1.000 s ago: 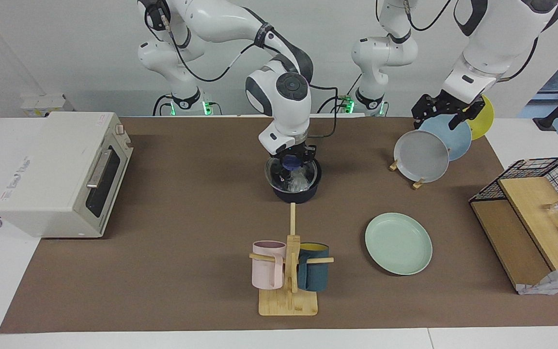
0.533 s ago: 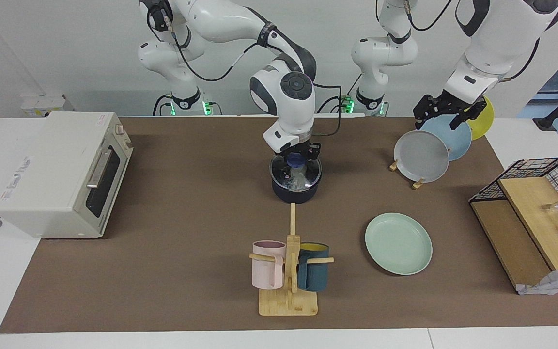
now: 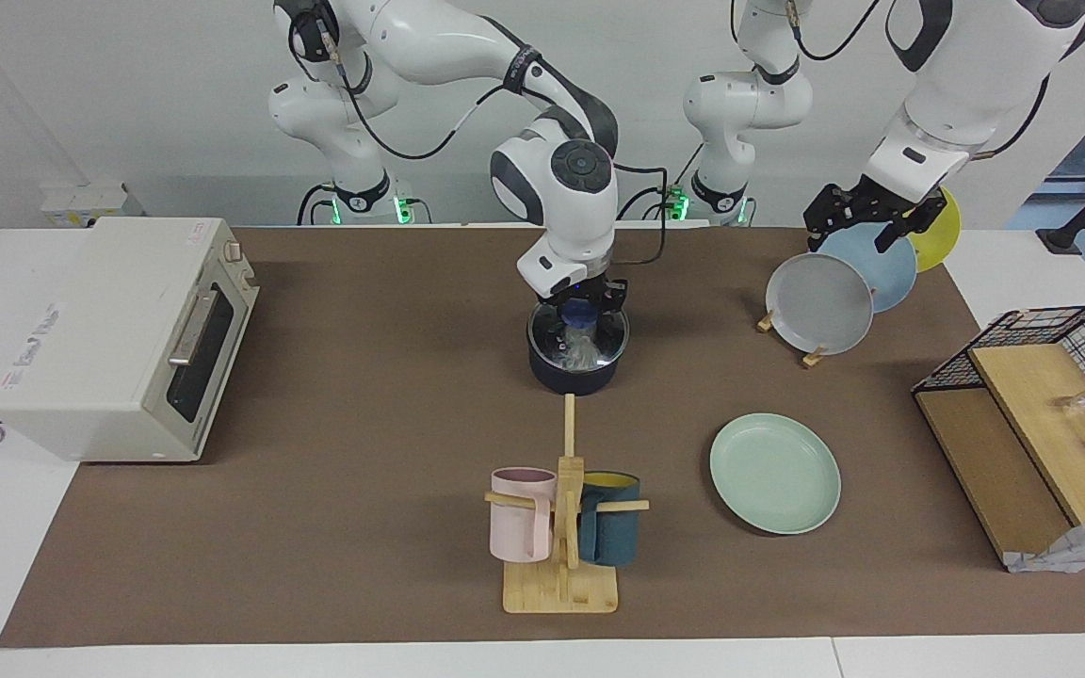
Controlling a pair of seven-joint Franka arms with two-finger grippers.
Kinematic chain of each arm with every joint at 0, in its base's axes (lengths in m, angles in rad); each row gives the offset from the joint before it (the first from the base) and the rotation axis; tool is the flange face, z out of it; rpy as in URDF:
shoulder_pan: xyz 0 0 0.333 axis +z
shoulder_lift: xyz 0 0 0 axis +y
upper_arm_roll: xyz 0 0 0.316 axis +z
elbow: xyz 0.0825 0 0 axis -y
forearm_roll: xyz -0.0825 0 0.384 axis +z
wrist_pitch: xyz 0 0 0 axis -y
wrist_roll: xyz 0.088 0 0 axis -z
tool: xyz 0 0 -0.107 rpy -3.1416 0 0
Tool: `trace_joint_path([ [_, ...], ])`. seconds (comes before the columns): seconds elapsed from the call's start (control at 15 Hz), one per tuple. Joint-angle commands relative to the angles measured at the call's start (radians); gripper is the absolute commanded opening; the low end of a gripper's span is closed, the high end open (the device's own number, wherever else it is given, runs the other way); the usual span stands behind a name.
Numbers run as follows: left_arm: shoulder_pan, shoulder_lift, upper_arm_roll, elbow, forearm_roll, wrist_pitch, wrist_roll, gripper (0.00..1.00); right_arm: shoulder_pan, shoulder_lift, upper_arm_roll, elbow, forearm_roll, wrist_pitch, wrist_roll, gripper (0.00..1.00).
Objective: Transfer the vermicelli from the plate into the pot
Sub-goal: 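Lower the glass lid onto the black pot with the right gripper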
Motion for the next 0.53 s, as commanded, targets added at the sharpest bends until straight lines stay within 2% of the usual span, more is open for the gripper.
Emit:
trace_joint_path([
  [0.0, 0.01, -0.013, -0.004, -0.015, -0.012, 0.003, -0.003, 1.0, 0.008, 0.005, 0.005, -0.025, -0.087, 0.058, 0.023, 0.45],
  [0.13, 0.01, -0.013, -0.004, -0.015, -0.012, 0.003, -0.003, 1.0, 0.021, -0.001, 0.005, -0.048, -0.109, 0.078, 0.025, 0.46],
  [0.33, 0.01, -0.013, -0.004, -0.015, -0.012, 0.003, -0.003, 1.0, 0.022, -0.002, 0.005, -0.055, -0.11, 0.095, 0.029, 0.58],
  [0.4, 0.012, -0.013, -0.004, -0.015, -0.012, 0.001, -0.003, 1.0, 0.022, -0.002, 0.005, -0.055, -0.109, 0.1, 0.032, 0.64],
  [0.47, 0.01, -0.013, -0.004, -0.015, -0.012, 0.003, -0.003, 1.0, 0.02, -0.002, 0.005, -0.056, -0.109, 0.101, 0.032, 0.88],
])
